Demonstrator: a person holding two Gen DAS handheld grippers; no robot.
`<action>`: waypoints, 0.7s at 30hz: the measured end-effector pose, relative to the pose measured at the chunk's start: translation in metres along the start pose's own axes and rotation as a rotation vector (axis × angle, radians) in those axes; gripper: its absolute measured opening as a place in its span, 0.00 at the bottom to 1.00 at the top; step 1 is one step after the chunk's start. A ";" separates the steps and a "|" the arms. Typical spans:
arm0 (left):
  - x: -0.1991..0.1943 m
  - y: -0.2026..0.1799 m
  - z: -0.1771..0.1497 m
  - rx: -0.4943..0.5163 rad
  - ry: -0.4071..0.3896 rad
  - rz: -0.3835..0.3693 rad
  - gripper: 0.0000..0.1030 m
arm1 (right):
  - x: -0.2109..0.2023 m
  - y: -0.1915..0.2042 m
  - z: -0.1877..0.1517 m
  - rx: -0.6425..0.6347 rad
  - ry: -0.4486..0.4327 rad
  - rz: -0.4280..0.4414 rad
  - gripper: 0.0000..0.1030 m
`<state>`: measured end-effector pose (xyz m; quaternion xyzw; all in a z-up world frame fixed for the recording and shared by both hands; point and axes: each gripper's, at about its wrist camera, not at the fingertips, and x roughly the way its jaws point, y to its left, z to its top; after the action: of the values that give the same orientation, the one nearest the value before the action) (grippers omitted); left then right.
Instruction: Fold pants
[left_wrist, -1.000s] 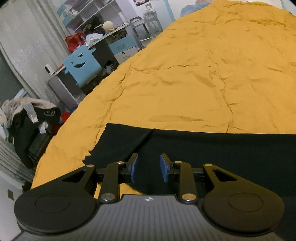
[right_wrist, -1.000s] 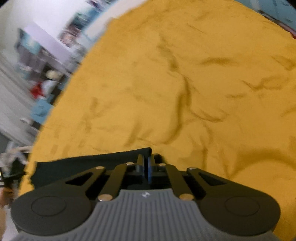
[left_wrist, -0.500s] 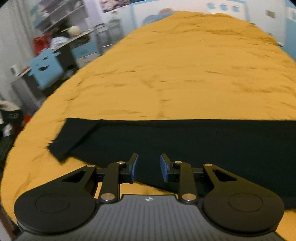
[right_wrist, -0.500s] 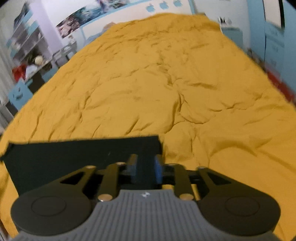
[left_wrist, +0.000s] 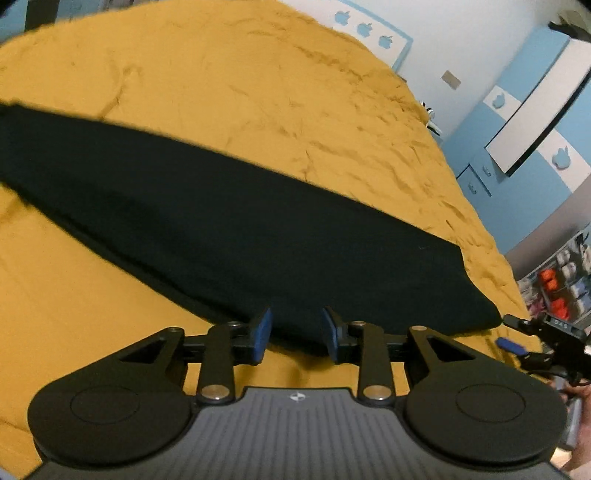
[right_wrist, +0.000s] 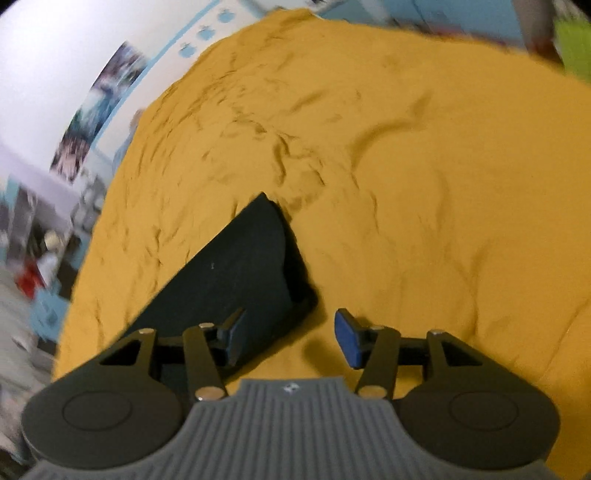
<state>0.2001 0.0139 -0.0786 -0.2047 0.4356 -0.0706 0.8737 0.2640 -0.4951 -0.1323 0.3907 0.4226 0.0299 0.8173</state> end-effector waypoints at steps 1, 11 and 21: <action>0.006 -0.001 -0.001 -0.010 0.009 -0.009 0.35 | 0.003 -0.003 -0.001 0.041 0.002 0.024 0.48; 0.034 -0.011 -0.008 -0.056 0.091 0.026 0.11 | 0.004 -0.004 0.001 0.112 -0.066 0.101 0.02; 0.049 -0.010 -0.025 -0.016 0.217 0.118 0.00 | 0.019 -0.012 -0.006 0.021 -0.028 -0.008 0.11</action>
<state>0.2108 -0.0175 -0.1241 -0.1769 0.5395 -0.0371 0.8224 0.2687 -0.4931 -0.1549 0.3981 0.4130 0.0169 0.8190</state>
